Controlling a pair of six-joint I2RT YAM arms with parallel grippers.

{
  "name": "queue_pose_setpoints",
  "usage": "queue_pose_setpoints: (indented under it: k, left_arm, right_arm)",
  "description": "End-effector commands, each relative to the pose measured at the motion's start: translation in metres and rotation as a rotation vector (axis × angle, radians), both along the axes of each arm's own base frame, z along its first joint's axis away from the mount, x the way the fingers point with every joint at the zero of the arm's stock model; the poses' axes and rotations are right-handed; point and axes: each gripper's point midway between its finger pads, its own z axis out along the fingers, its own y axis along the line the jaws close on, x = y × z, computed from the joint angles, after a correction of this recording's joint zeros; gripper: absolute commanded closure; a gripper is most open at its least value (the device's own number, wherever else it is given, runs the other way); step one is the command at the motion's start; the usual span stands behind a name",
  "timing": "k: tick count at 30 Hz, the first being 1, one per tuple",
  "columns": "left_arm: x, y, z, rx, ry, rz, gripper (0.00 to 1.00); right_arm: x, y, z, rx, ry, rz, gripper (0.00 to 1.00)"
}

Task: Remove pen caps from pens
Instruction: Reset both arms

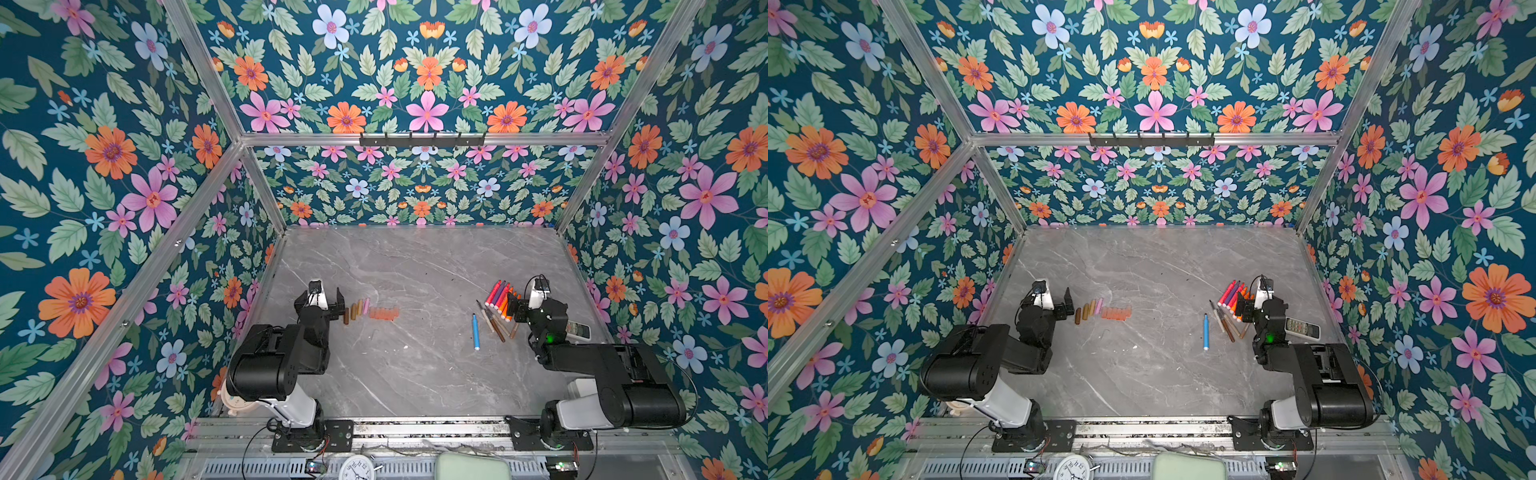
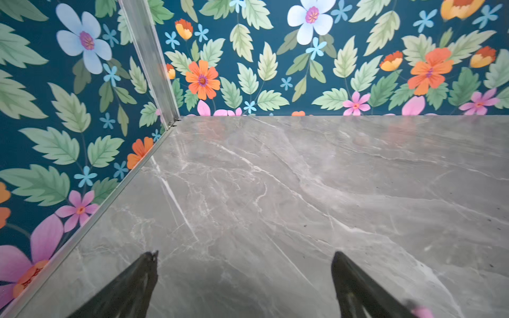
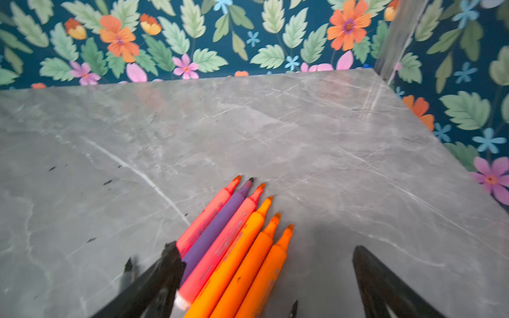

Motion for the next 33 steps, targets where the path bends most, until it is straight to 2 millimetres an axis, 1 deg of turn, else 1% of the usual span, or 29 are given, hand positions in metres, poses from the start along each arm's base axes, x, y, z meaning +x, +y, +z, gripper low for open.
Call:
queue_pose_setpoints:
  k: [1,2,3,15,19,20,22,23,24,25,26,27,28,33]
  left_arm:
    - [0.009,0.003,0.001,-0.036,0.012,-0.021,0.00]
    - [0.010,0.009,-0.001,-0.048,0.017,0.000,0.00]
    - [0.010,0.009,0.000,-0.044,0.015,0.001,0.00]
    - [0.008,0.009,0.001,-0.040,0.009,0.005,0.00]
    - [0.008,0.010,0.001,-0.040,0.010,0.006,0.00]
    - [0.008,0.008,0.001,-0.038,0.010,-0.004,0.00]
    - [0.004,-0.009,0.003,-0.020,-0.008,-0.108,0.00]
    - [0.000,-0.018,0.005,-0.011,-0.022,-0.163,0.00]
    - [-0.001,-0.019,0.007,-0.014,-0.029,-0.171,0.00]
    - [0.003,-0.018,0.005,-0.020,-0.018,-0.167,0.00]
    - [0.007,-0.011,0.001,-0.043,0.007,-0.141,0.00]
    - [0.009,0.001,0.001,-0.060,0.008,-0.079,0.00]
    - [0.010,0.005,0.001,-0.059,0.009,-0.054,0.00]
    - [0.009,0.005,0.001,-0.056,0.010,-0.051,0.00]
  right_arm:
    - [0.008,-0.001,0.006,0.023,-0.004,0.016,0.01]
    - [0.009,-0.009,0.004,0.052,0.015,-0.015,0.01]
    - [0.009,-0.009,0.004,0.054,0.016,-0.014,0.01]
    - [0.008,-0.010,0.004,0.046,0.010,-0.015,0.01]
    - [0.007,-0.005,0.005,0.036,0.003,0.001,0.01]
    - [0.006,-0.002,0.007,0.037,-0.005,0.017,0.01]
    - [0.003,0.010,0.007,0.029,-0.019,0.094,0.01]
    - [0.004,0.009,0.007,0.038,-0.017,0.095,0.01]
    - [0.005,0.007,0.006,0.052,-0.005,0.090,0.01]
    - [0.005,0.005,0.006,0.073,-0.003,0.090,0.01]
    - [0.006,0.001,0.006,0.100,0.001,0.087,0.01]
    - [0.006,-0.001,0.006,0.101,0.004,0.082,0.01]
    - [0.006,-0.001,0.007,0.101,0.002,0.083,0.01]
    - [0.006,-0.001,0.006,0.097,0.003,0.082,0.01]
